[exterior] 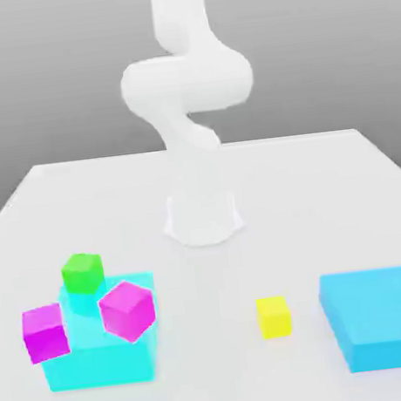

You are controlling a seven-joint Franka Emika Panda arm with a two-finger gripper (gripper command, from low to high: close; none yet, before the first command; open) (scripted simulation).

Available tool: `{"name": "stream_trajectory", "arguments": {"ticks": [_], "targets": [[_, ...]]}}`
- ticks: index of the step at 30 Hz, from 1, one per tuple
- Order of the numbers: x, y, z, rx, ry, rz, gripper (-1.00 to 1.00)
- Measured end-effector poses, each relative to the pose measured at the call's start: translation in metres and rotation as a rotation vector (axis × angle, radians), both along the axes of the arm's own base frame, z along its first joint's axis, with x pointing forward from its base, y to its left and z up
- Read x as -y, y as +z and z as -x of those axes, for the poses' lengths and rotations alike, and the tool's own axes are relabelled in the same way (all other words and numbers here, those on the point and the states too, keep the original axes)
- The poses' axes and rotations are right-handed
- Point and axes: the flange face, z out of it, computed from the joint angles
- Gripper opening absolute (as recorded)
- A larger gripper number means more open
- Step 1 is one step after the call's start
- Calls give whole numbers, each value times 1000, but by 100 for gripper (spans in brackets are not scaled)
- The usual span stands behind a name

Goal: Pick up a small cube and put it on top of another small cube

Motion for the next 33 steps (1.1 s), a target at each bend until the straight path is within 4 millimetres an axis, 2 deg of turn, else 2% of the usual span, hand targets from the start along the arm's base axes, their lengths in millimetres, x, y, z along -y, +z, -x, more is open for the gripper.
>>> {"name": "stream_trajectory", "arguments": {"ticks": [4, 6, 9, 12, 14, 18, 20, 26, 27, 33], "targets": [[-22, -99, -39, -145, 26, -19, 0], [-34, -149, -49, -216, 36, -23, 0], [-51, -224, -52, -324, 50, -23, 0], [-66, -300, -41, -435, 62, -13, 0], [-75, -350, -25, -513, 68, -1, 0], [-87, -447, 28, -677, 79, 41, 0], [-86, -473, 40, -711, 76, 50, 0], [-87, -527, 45, -722, 78, 52, 0], [-87, -534, 46, -723, 78, 52, -100], [-87, -537, 46, -722, 78, 52, -100]]}}
